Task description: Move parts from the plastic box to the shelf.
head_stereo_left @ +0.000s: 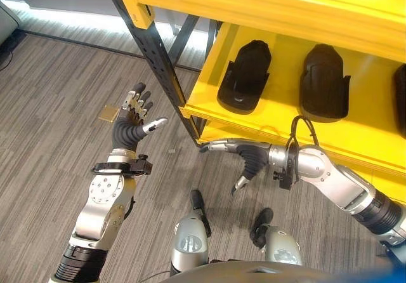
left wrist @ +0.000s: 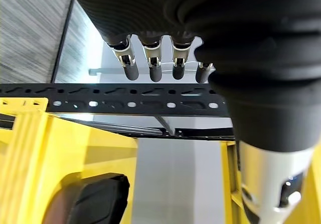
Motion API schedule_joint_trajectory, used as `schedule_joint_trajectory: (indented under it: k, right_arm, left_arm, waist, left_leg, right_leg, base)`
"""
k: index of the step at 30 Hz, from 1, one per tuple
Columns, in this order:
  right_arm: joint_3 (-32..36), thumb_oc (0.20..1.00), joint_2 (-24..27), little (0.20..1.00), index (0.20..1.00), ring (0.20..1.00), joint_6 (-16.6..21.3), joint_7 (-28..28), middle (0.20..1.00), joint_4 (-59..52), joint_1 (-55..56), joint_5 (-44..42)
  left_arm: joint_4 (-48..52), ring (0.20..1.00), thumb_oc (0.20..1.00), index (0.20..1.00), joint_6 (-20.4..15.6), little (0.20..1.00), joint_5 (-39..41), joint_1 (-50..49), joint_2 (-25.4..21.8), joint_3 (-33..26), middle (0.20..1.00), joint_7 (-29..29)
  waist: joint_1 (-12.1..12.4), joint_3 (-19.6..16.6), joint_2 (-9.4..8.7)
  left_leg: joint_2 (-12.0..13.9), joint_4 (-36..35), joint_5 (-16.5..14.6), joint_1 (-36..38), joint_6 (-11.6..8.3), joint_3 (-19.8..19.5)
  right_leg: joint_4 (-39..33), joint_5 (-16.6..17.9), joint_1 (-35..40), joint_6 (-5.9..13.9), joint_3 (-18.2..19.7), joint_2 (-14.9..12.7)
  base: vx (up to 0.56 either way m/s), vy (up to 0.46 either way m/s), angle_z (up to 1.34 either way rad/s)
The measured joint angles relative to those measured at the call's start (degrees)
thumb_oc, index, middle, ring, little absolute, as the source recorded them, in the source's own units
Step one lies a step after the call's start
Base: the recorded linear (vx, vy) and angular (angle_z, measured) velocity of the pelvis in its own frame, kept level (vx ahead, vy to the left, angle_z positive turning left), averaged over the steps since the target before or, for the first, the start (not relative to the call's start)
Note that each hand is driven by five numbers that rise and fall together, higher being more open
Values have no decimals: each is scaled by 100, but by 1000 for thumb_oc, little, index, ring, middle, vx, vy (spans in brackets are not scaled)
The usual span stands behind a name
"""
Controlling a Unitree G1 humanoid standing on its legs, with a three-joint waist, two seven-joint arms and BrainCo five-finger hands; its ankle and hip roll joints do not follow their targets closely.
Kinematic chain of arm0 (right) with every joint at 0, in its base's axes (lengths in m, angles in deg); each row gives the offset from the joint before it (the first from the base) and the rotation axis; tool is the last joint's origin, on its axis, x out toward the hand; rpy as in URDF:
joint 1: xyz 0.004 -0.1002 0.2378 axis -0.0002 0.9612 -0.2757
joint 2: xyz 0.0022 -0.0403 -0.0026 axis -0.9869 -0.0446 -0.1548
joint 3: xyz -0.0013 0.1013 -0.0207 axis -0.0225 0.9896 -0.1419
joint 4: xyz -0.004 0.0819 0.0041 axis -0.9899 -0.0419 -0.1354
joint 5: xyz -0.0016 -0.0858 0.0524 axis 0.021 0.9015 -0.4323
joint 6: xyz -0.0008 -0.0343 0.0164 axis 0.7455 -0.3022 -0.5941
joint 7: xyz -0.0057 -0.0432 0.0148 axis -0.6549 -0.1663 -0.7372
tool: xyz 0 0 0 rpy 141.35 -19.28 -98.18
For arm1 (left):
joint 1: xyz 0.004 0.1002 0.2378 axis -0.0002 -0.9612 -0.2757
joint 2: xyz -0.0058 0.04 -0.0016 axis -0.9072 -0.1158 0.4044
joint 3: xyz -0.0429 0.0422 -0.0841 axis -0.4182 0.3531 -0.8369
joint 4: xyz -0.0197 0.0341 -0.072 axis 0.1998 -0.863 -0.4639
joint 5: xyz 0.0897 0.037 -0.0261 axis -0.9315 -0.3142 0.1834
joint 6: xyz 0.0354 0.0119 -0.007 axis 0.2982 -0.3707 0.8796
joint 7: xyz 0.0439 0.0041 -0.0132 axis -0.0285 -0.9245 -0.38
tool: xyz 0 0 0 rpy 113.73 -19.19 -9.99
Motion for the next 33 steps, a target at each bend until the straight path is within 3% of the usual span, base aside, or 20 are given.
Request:
schedule_joint_trajectory:
  k: [7, 13, 20, 33]
  right_arm:
    - [-118, 1000, 1, 1000, 1000, 1000, -162, -458, 1000, 654, -223, 573]
    - [111, 1000, 26, 1000, 1000, 1000, -167, -1134, 1000, 841, -253, 799]
    - [869, 1000, -26, 1000, 1000, 1000, -144, -2047, 1000, 839, -310, 909]
    - [988, 1000, -82, 1000, 1000, 1000, -198, -2246, 1000, 872, -452, 1121]
  left_arm:
    - [-68, 1000, 1000, 1000, -368, 1000, 143, -3, -40, 52, 1000, -28]
    - [-318, 1000, 1000, 1000, -283, 1000, 163, -116, 21, -105, 1000, 573]
    - [-440, 1000, 1000, 1000, -161, 1000, 374, -302, 75, -353, 1000, 685]
    - [-439, 1000, 1000, 1000, -48, 1000, 371, 247, 138, -325, 1000, 684]
  waist:
    - [33, 42, -33]
    - [38, 259, -29]
    - [28, 503, -8]
    - [-12, 637, 129]
  left_leg:
    - [4, -7, 0, -66, 0, 28]
    - [18, -3, -10, -69, -14, 24]
    - [1, 3, -22, -94, -3, 28]
    - [11, 226, -119, -308, 29, 33]
  right_leg:
    - [-66, 28, -44, -2, -9, 40]
    - [-69, 26, -45, 0, -14, 51]
    - [-33, 19, -81, 7, -13, 12]
    - [120, -14, -279, -9, 2, -54]
  base:
    - [-28, 0, -1]
    - [0, 0, 0]
    - [-8, 28, 1]
    - [-2, 7, 0]
